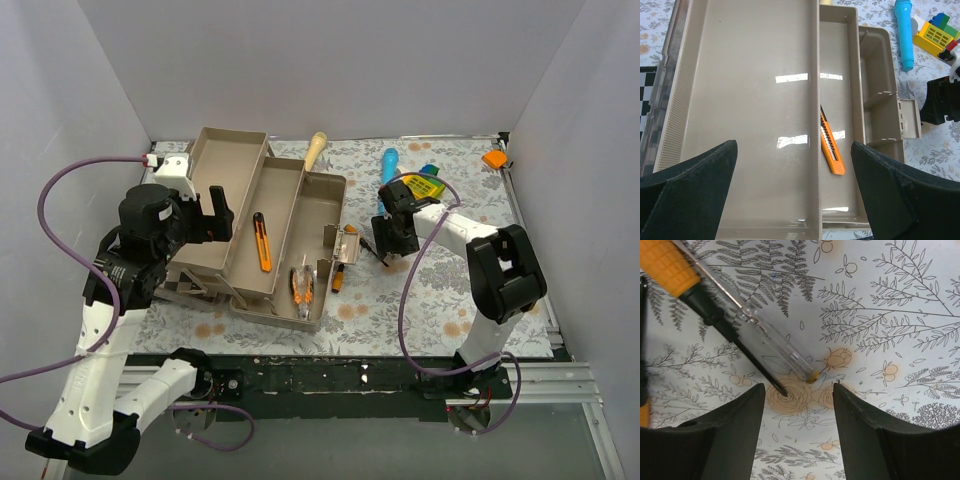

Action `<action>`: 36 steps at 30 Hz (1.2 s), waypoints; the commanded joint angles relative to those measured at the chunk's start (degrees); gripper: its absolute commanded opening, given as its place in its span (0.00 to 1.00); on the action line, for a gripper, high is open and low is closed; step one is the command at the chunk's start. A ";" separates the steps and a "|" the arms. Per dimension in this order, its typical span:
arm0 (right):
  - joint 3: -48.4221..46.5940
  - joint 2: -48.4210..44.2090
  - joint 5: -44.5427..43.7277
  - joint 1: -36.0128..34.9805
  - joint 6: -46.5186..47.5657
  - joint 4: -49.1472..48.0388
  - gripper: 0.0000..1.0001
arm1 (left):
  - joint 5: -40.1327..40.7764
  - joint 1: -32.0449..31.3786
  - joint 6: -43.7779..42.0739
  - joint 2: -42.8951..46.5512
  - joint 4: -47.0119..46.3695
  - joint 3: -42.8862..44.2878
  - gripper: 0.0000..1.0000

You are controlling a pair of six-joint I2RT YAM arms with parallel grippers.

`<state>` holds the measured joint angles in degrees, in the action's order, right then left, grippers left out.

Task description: Pack the tool kit

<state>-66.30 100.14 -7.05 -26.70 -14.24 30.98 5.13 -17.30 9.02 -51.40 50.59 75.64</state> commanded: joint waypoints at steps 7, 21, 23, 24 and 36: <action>-4.89 5.94 -0.86 0.07 -0.35 -0.48 0.53 | -0.29 0.34 -0.84 -0.11 0.92 1.44 0.98; 0.47 6.04 0.98 -3.09 -0.88 -2.50 0.20 | -0.64 0.42 -0.84 0.51 0.74 0.04 0.98; 1.52 5.07 1.33 -4.06 -0.96 -2.59 0.17 | -0.73 0.42 -0.93 0.59 0.83 -0.14 0.98; 2.14 4.28 1.60 -4.32 -0.97 -2.59 0.14 | -0.73 0.42 -1.02 0.68 0.83 -0.22 0.98; 11.19 -18.37 0.64 -5.56 -10.10 3.55 0.01 | -5.12 0.42 0.03 1.74 0.13 0.12 0.98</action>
<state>-55.92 91.72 -4.60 -32.32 -19.97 29.78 3.46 -17.12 8.60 -50.76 51.03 75.37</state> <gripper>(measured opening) 0.218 0.981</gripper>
